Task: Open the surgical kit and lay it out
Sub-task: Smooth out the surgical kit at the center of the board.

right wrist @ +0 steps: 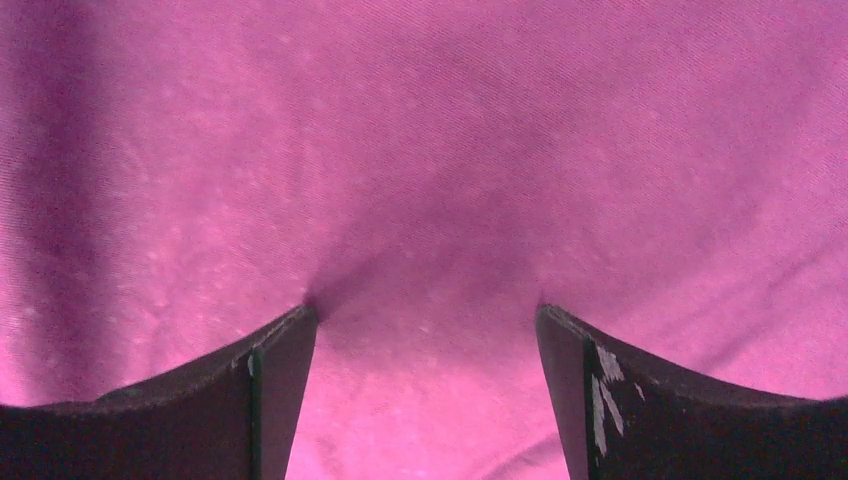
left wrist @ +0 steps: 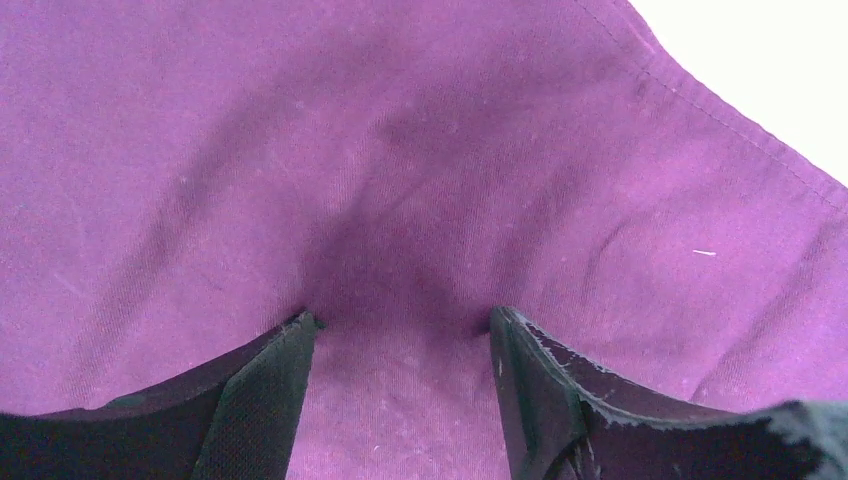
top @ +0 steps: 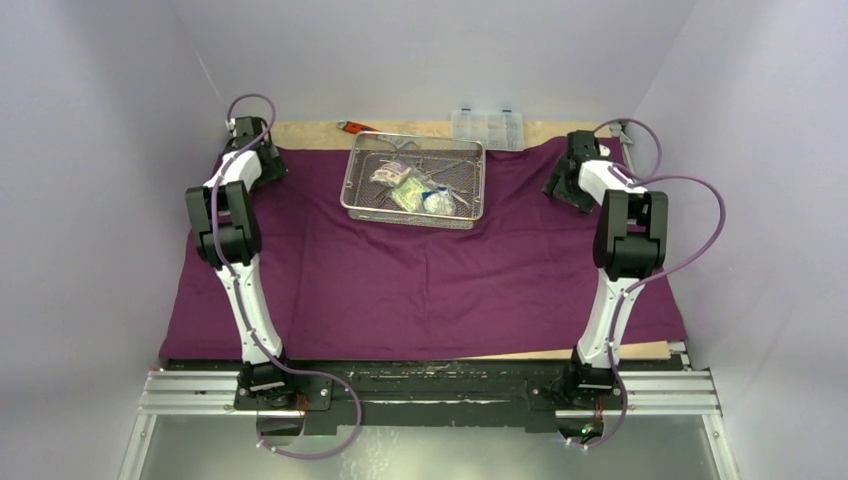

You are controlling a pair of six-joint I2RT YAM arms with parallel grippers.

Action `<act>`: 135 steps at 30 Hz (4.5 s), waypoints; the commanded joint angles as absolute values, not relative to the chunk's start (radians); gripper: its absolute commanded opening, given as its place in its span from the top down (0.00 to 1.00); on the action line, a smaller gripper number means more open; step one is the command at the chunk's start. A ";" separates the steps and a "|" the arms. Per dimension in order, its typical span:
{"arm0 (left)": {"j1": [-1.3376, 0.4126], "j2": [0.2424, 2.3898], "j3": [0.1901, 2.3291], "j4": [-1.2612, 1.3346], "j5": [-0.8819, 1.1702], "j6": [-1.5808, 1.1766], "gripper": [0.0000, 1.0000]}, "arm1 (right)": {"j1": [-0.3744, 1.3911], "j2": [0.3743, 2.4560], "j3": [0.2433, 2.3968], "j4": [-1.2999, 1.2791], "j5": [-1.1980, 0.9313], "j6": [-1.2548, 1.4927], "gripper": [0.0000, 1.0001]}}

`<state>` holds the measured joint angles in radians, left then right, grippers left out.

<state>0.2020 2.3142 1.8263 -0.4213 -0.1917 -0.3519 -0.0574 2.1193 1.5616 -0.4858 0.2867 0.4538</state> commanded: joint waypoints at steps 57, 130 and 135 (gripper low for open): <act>0.250 2.096 1.878 -0.433 -0.201 -0.371 0.42 | -0.130 1.997 1.516 -0.508 0.211 0.506 0.43; 0.444 1.398 0.919 -0.676 -0.301 -0.611 0.45 | -0.161 1.362 0.935 -0.686 0.337 0.588 0.23; 0.530 1.424 0.886 -0.652 -0.283 -0.646 0.44 | -0.266 1.254 0.789 -0.665 0.262 0.581 0.21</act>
<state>0.4820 1.4338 0.9039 -0.6880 -0.2623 -0.5922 -0.2005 1.3342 0.8597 -0.6773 0.2810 0.5690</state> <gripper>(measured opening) 0.557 0.778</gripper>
